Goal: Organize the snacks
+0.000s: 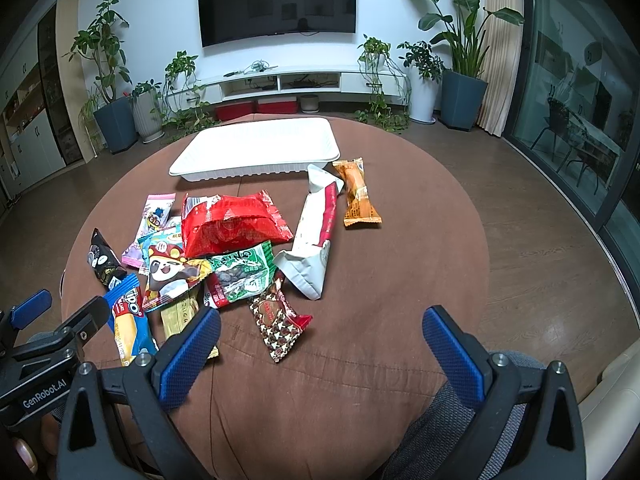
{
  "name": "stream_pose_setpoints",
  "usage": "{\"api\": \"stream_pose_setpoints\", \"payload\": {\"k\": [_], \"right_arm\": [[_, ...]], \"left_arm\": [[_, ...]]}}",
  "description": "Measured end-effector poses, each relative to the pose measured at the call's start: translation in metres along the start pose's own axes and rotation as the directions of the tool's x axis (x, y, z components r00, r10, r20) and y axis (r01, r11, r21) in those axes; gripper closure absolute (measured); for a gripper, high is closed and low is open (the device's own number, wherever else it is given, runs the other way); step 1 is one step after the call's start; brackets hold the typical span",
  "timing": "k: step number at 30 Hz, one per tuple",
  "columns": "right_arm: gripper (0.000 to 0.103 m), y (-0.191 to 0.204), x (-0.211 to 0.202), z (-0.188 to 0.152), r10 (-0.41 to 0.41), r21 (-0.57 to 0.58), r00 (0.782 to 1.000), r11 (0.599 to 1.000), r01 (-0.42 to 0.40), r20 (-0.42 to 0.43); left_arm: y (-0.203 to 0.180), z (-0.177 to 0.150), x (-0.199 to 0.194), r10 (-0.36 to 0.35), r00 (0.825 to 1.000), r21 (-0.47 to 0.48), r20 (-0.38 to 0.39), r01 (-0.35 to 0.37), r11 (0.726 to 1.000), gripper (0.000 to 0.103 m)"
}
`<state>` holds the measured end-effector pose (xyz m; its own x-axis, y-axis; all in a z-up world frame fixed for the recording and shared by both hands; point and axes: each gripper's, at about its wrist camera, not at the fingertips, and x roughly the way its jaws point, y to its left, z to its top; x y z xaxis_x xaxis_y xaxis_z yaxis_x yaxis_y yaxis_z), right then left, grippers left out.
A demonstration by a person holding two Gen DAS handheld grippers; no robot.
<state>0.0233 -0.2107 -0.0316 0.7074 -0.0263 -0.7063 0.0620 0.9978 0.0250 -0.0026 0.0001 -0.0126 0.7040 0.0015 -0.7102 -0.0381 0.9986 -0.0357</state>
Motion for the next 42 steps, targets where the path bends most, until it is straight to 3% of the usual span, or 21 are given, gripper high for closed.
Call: {"api": "stream_pose_setpoints", "payload": {"k": [18, 20, 22, 24, 26, 28, 30, 32, 37, 42], "right_arm": [[0.0, 0.001, 0.005, -0.011, 0.002, -0.001, 1.0, 1.0, -0.002, -0.007], [0.0, 0.0, 0.005, -0.012, 0.003, 0.0, 1.0, 1.0, -0.003, -0.008], [0.0, 0.0, 0.006, -0.013, 0.007, 0.003, 1.0, 1.0, -0.007, -0.009], [0.0, -0.001, 0.008, -0.014, 0.016, 0.013, 1.0, 1.0, -0.016, -0.008], [0.0, -0.004, 0.009, -0.015, 0.031, 0.03, 0.999, 0.999, -0.031, -0.007], [0.0, -0.007, 0.011, -0.017, 0.042, 0.041, 0.999, 0.998, -0.042, -0.002], [0.0, -0.008, 0.011, -0.02, 0.048, 0.049, 0.999, 0.998, -0.048, 0.004], [0.0, -0.01, 0.01, -0.023, 0.065, 0.063, 0.998, 0.996, -0.065, 0.008], [0.004, -0.017, 0.01, -0.028, 0.095, 0.087, 0.995, 0.992, -0.095, 0.001], [0.011, -0.025, 0.016, -0.024, 0.118, 0.098, 0.992, 0.989, -0.114, -0.033]], "left_arm": [[0.002, -0.008, 0.008, -0.024, 1.0, -0.025, -0.021, 0.023, 0.999, 0.0], [0.006, -0.005, 0.01, -0.054, 0.998, -0.043, -0.026, 0.053, 0.998, 0.0], [0.009, -0.005, 0.009, -0.127, 0.992, -0.036, -0.021, 0.127, 0.991, 0.0], [0.011, -0.009, 0.008, -0.267, 0.964, -0.002, -0.019, 0.267, 0.964, 0.0], [0.015, -0.014, 0.007, -0.298, 0.954, -0.009, -0.037, 0.298, 0.955, 0.0], [0.02, -0.023, 0.01, -0.298, 0.948, -0.029, -0.114, 0.297, 0.955, 0.0], [0.03, -0.027, 0.016, -0.298, 0.94, -0.111, -0.168, 0.282, 0.953, 0.0], [0.05, -0.027, 0.022, -0.324, 0.933, -0.221, -0.156, 0.287, 0.932, 0.0], [0.081, -0.004, 0.031, -0.248, 0.958, -0.322, -0.146, 0.191, 0.927, 0.0], [0.086, 0.027, 0.051, -0.226, 0.962, -0.354, -0.153, 0.161, 0.922, 0.002]]}}
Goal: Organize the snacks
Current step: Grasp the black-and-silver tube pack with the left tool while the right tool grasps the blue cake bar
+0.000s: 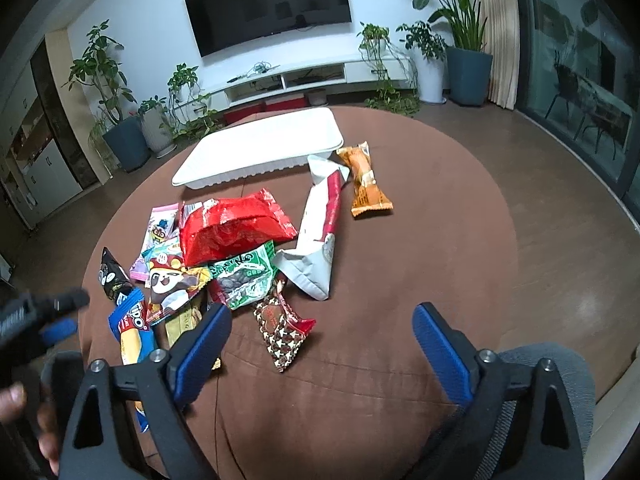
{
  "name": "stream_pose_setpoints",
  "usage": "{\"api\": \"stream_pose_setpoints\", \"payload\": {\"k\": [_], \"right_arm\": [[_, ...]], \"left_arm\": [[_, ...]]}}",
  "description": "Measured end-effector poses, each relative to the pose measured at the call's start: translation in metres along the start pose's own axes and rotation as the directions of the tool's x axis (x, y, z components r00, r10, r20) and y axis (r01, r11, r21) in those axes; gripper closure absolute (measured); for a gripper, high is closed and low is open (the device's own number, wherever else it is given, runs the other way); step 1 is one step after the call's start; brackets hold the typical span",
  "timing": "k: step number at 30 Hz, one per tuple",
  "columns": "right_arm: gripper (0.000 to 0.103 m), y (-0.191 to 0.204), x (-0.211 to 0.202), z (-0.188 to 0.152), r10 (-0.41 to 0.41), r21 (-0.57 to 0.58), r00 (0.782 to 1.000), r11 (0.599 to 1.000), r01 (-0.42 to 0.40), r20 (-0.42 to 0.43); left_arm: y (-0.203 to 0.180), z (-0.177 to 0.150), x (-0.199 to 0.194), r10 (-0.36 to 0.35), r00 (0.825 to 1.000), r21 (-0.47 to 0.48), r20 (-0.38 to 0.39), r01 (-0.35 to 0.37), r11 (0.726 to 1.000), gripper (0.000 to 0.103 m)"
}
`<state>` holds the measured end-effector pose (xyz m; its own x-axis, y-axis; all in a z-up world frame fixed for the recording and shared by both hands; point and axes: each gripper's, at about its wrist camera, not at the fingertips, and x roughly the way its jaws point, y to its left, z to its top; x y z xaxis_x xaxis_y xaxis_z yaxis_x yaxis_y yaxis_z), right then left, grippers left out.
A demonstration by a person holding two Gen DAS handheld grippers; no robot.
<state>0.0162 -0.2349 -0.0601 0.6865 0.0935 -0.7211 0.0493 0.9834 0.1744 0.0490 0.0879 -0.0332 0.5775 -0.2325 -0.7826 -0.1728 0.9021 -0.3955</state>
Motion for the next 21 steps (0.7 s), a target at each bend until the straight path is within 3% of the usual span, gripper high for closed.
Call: {"api": "stream_pose_setpoints", "payload": {"k": [3, 7, 11, 15, 21], "right_arm": [[0.015, -0.001, 0.004, 0.005, 0.004, -0.017, 1.0, 1.0, -0.004, -0.012], [0.015, -0.003, 0.007, 0.013, 0.009, -0.026, 1.0, 1.0, -0.01, -0.017], [0.017, -0.005, 0.007, 0.014, 0.013, -0.035, 1.0, 0.999, -0.013, -0.016], [0.017, -0.004, 0.009, 0.015, 0.022, -0.04, 0.999, 0.999, -0.023, -0.024], [0.019, 0.005, 0.005, 0.017, 0.077, -0.077, 0.997, 0.994, -0.079, -0.02]], "left_arm": [[0.001, 0.019, 0.016, 0.034, 0.998, 0.001, -0.048, -0.034, 0.999, 0.002], [0.006, 0.03, 0.04, 0.074, 0.992, 0.0, -0.101, -0.074, 0.997, 0.013], [0.015, 0.037, 0.054, 0.106, 0.99, 0.017, -0.093, -0.105, 0.994, 0.027], [0.016, 0.046, 0.064, 0.116, 0.989, 0.027, -0.096, -0.114, 0.993, 0.033], [0.006, 0.059, 0.074, 0.162, 0.979, 0.147, -0.123, -0.143, 0.979, 0.041]]}}
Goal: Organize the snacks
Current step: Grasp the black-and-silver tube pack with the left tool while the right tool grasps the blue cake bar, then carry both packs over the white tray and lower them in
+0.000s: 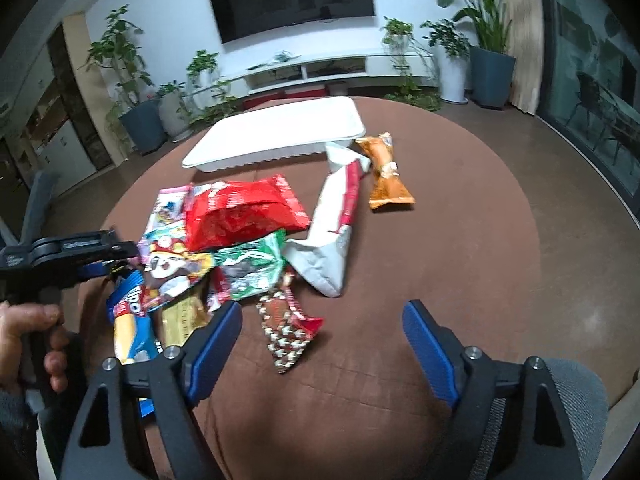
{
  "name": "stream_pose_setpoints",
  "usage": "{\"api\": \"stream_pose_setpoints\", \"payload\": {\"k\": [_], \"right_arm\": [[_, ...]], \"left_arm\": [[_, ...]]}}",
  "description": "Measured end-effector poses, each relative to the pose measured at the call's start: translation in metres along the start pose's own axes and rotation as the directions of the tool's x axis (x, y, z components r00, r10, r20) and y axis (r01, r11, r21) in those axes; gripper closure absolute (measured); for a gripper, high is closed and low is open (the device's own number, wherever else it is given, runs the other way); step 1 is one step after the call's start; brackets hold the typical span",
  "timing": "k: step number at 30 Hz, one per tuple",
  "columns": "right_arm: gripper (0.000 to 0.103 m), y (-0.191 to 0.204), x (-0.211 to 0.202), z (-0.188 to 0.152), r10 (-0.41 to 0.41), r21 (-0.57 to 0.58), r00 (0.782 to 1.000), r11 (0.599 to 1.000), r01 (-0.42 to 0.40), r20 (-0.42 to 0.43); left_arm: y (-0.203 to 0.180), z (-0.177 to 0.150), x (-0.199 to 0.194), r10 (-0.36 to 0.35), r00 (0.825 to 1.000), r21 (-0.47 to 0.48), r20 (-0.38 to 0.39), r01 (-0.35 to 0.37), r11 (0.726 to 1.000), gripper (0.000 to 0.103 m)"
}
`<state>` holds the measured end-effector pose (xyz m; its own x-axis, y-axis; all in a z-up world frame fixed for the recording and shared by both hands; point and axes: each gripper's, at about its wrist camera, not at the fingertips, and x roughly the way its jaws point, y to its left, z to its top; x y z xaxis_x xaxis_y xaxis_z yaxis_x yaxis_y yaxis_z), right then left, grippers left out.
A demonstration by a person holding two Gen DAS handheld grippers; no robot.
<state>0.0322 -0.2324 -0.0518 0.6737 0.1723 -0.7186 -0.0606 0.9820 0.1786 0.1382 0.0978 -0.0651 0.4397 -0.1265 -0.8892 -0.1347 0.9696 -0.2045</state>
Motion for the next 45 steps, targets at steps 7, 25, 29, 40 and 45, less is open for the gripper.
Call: {"api": "stream_pose_setpoints", "payload": {"k": [7, 25, 29, 40, 45], "right_arm": [[0.019, 0.036, -0.011, -0.004, 0.191, -0.117, 0.982, 0.975, -0.19, -0.008], [0.037, 0.114, -0.001, -0.017, 0.315, -0.356, 0.939, 0.87, -0.343, -0.136], [0.043, 0.128, 0.014, -0.016, 0.322, -0.375, 0.927, 0.849, -0.372, -0.192], [0.054, 0.151, 0.053, -0.022, 0.215, -0.459, 0.922, 0.816, -0.35, -0.321], [0.062, 0.154, 0.055, -0.026, 0.192, -0.492, 0.926, 0.801, -0.34, -0.327]], "left_arm": [[-0.007, 0.012, 0.009, -0.029, 1.0, 0.117, -0.011, 0.03, 0.993, 0.064], [0.017, 0.007, 0.001, -0.165, 0.986, 0.171, -0.029, 0.168, 0.971, 0.078], [0.031, -0.002, -0.015, -0.217, 0.976, 0.154, -0.009, 0.216, 0.964, 0.078], [0.044, -0.01, -0.011, -0.242, 0.97, 0.147, -0.019, 0.242, 0.959, 0.079], [0.018, -0.018, -0.006, -0.157, 0.986, 0.246, -0.053, 0.165, 0.955, 0.077]]}}
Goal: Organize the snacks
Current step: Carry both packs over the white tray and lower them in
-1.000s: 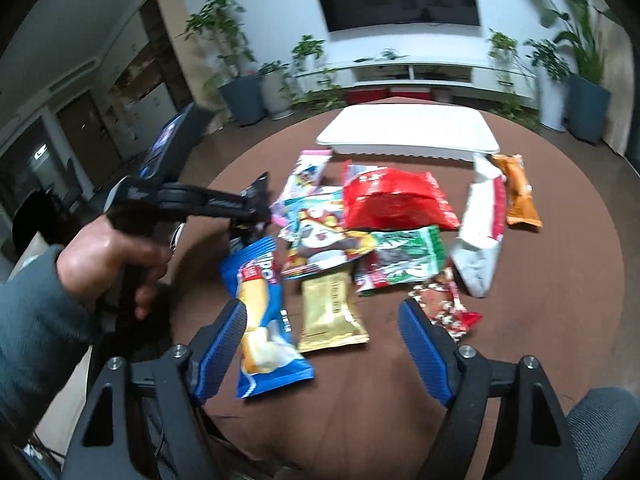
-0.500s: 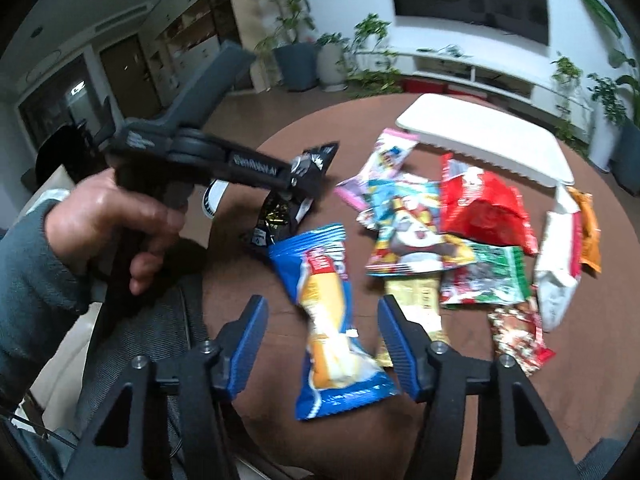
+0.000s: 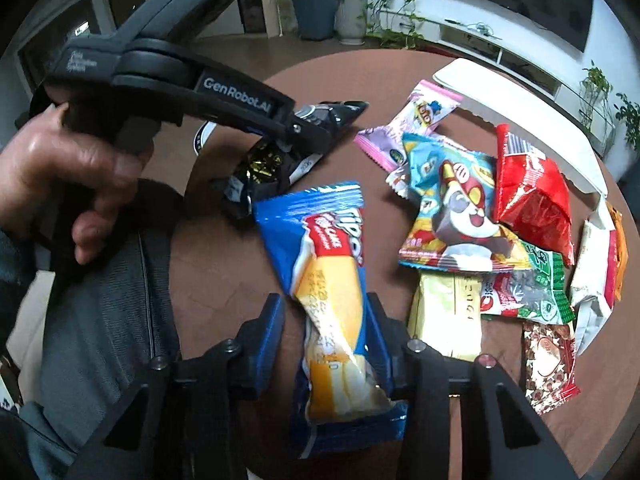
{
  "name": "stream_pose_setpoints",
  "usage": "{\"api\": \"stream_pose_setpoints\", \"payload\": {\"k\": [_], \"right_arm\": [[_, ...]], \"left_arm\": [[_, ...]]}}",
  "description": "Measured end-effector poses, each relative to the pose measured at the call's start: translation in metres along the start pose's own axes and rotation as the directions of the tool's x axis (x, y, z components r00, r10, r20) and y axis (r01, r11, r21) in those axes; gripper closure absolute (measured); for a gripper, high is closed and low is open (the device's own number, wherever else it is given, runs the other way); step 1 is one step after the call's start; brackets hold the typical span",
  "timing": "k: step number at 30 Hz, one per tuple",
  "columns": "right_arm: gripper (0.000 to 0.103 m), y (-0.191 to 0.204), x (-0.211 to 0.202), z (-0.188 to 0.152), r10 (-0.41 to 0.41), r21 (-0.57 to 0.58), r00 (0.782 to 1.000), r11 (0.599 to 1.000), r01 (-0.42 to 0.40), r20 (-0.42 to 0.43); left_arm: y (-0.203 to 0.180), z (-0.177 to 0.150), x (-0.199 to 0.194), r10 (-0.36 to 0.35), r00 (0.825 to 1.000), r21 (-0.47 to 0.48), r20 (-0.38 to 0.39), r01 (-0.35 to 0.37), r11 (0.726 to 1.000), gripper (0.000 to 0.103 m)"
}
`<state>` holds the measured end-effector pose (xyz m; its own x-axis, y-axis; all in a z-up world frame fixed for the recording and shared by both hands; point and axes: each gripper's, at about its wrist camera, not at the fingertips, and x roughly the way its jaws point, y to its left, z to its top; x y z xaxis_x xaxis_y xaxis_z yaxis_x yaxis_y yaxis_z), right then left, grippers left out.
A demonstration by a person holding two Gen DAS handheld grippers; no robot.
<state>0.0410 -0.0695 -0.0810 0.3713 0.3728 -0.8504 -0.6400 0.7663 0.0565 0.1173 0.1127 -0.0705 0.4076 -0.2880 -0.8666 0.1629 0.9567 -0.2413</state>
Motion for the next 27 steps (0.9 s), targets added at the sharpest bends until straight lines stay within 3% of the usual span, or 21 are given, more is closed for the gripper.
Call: {"api": "stream_pose_setpoints", "payload": {"k": [4, 10, 16, 27], "right_arm": [[0.071, -0.002, -0.001, 0.001, -0.009, 0.011, 1.0, 1.0, 0.009, 0.001], [0.074, -0.003, -0.006, -0.004, 0.006, 0.029, 1.0, 1.0, -0.006, 0.008], [0.076, -0.006, -0.023, -0.015, 0.031, 0.087, 0.998, 0.996, -0.035, 0.049], [0.076, -0.043, -0.056, -0.019, 0.115, 0.249, 0.983, 0.957, -0.149, 0.144]], "left_arm": [[-0.02, -0.004, 0.003, 0.1, 0.995, 0.072, -0.007, -0.1, 0.992, 0.077], [-0.041, -0.008, 0.01, 0.193, 0.981, 0.164, 0.007, -0.191, 0.968, 0.078], [-0.033, -0.009, 0.004, 0.156, 0.988, 0.14, 0.013, -0.157, 0.978, 0.079], [-0.012, -0.019, -0.029, 0.002, 0.999, 0.011, 0.05, -0.003, 1.0, 0.08]]}}
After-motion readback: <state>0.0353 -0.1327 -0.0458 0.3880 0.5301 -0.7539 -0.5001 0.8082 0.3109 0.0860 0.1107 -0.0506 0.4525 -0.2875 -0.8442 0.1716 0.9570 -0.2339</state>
